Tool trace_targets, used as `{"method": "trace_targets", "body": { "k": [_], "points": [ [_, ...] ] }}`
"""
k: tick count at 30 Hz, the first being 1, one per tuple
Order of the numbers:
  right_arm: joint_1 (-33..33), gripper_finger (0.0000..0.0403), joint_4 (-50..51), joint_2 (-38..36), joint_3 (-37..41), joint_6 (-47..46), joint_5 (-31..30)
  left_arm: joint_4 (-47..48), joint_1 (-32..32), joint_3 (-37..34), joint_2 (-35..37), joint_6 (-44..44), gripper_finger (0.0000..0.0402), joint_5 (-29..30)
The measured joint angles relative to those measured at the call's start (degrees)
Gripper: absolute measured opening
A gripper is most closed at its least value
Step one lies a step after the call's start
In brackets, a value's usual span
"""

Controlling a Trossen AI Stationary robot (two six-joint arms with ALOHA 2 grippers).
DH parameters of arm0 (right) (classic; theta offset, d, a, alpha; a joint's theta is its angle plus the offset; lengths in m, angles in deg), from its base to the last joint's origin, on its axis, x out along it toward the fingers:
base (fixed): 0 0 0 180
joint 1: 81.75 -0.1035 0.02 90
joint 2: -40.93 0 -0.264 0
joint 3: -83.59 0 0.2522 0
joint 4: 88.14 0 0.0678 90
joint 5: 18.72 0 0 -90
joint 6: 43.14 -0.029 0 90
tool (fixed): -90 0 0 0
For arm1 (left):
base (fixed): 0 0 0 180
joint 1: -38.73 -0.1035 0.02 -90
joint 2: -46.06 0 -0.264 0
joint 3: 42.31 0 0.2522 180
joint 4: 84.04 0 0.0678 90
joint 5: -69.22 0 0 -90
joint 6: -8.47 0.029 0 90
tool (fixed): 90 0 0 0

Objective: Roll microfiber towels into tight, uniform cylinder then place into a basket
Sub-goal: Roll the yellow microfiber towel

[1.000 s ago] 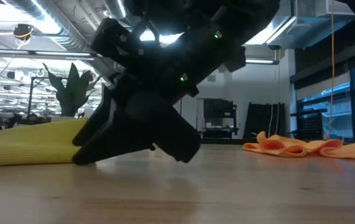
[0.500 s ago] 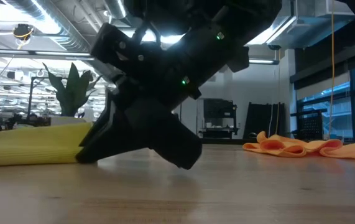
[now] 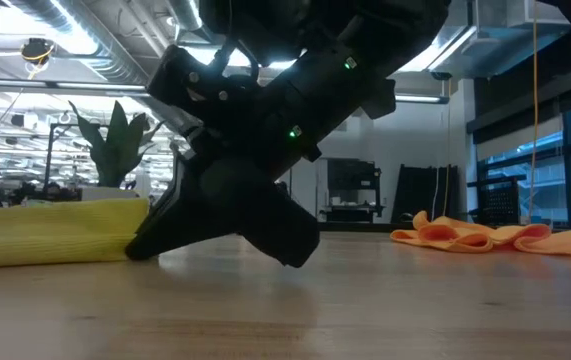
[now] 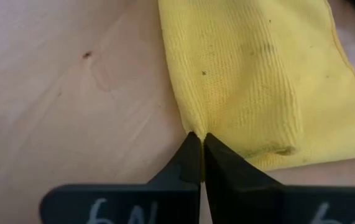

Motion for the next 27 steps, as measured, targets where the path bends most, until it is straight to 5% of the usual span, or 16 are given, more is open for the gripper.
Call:
{"method": "trace_targets", "body": {
  "k": [6, 13, 27],
  "points": [
    [0.0, 0.0006, 1.0, 0.0, -0.2, -2.5, 0.9, 3.3, 0.1, 4.5, 0.0, 3.7, 0.008, -1.8],
    [0.0, 0.0006, 13.1, 0.0, -5.9, -7.6, 4.2, 10.1, 1.4, 9.1, 0.0, 3.1, 0.008, -1.8],
    [-0.1, 0.0006, 18.3, 0.2, -9.9, -12.0, 7.3, 7.6, 6.6, 9.3, -0.4, 0.4, 0.008, -1.7]
  ]
}}
